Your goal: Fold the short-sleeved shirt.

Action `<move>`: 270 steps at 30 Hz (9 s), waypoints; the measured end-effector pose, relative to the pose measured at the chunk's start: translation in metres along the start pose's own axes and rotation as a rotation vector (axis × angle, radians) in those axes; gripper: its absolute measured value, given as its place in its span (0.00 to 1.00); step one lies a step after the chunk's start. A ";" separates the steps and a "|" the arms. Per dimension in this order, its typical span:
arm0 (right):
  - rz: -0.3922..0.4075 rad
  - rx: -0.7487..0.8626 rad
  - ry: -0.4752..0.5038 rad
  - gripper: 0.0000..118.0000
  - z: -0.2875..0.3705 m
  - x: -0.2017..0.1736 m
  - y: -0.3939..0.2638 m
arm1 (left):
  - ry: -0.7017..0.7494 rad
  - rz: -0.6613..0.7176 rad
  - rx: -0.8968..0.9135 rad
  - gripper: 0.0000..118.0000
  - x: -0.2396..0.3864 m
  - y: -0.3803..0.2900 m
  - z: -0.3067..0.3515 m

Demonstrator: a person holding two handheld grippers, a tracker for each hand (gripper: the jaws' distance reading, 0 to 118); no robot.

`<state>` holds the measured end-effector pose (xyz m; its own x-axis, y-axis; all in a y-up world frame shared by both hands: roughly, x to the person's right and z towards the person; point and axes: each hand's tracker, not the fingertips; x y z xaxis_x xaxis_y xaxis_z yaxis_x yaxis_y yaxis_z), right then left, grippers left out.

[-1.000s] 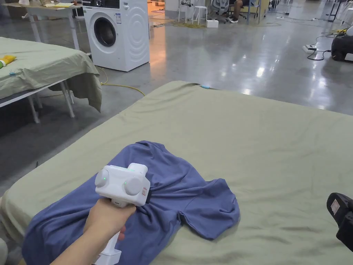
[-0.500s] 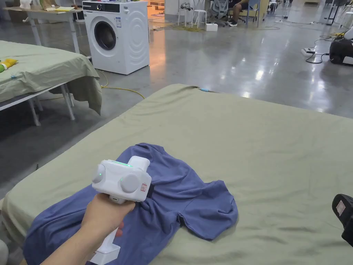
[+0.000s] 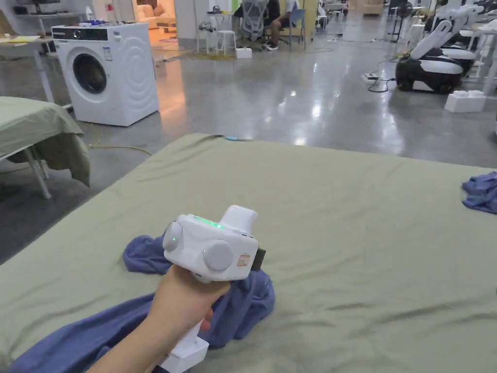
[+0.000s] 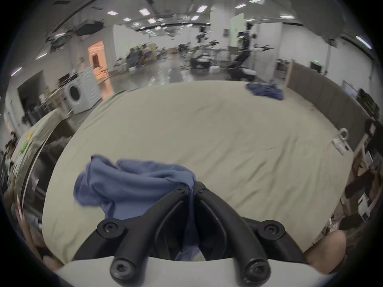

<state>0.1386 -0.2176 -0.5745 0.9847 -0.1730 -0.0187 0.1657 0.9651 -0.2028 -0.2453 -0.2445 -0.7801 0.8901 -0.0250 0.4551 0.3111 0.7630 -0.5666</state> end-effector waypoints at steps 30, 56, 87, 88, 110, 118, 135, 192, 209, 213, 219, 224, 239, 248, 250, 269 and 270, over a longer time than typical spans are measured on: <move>-0.068 0.064 -0.365 0.03 0.144 0.156 0.007 | -0.531 -0.307 -0.048 0.05 0.383 0.024 -0.114; 0.064 0.071 -0.274 0.04 0.130 0.059 0.002 | 0.262 0.022 0.569 0.00 0.027 -0.113 0.181; 0.078 0.001 -0.254 0.04 0.106 0.069 -0.005 | -0.029 0.286 -0.173 0.00 0.034 -0.051 -0.120; 0.076 -0.003 -0.258 0.04 0.104 0.071 -0.005 | -0.013 0.270 -0.214 0.00 0.032 -0.050 -0.132; 0.017 -0.061 -0.270 0.04 0.074 0.081 -0.022 | 0.051 0.114 -0.242 0.78 0.045 -0.044 -0.183; 0.010 -0.060 -0.263 0.04 0.072 0.080 -0.023 | -0.027 0.176 -0.165 0.01 0.046 -0.038 -0.155; -0.006 -0.220 0.058 0.09 -0.059 0.072 0.029 | -0.068 0.217 0.016 0.01 0.008 -0.061 -0.056; 0.168 -0.237 -0.033 0.04 -0.155 0.061 0.115 | -0.090 0.161 0.288 0.01 0.029 0.011 0.039; 0.046 0.240 -0.070 0.04 0.119 0.064 0.235 | 0.035 0.063 0.643 0.01 -0.019 0.092 0.256; 0.041 0.301 -0.034 0.04 0.163 0.051 0.243 | 0.049 0.049 0.718 0.01 -0.025 0.097 0.308; 0.011 0.486 -0.061 0.04 0.232 0.033 0.249 | 0.069 0.028 0.842 0.01 -0.020 0.089 0.379; 0.011 0.566 -0.041 0.04 0.279 0.028 0.251 | 0.090 0.022 0.892 0.01 -0.028 0.076 0.412; 0.028 0.516 -0.025 0.04 0.269 0.030 0.257 | 0.095 0.018 0.884 0.00 -0.039 0.073 0.400; 0.002 0.400 -0.057 0.04 0.148 0.059 0.282 | 0.112 0.063 0.772 0.01 -0.067 0.126 0.298; -0.009 0.373 -0.058 0.04 0.113 0.065 0.291 | 0.129 0.068 0.761 0.01 -0.074 0.145 0.270; 0.036 0.327 -0.238 0.04 -0.198 0.113 0.380 | 0.231 0.026 0.681 0.01 -0.108 0.336 0.028; 0.034 0.332 -0.231 0.04 -0.208 0.117 0.385 | 0.243 0.030 0.680 0.01 -0.108 0.344 0.020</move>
<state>0.3061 0.0928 -0.8584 0.9696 -0.1281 0.2085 0.1041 0.9871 0.1219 -0.2413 0.0340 -1.0106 0.9686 -0.0799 0.2355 0.0793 0.9968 0.0120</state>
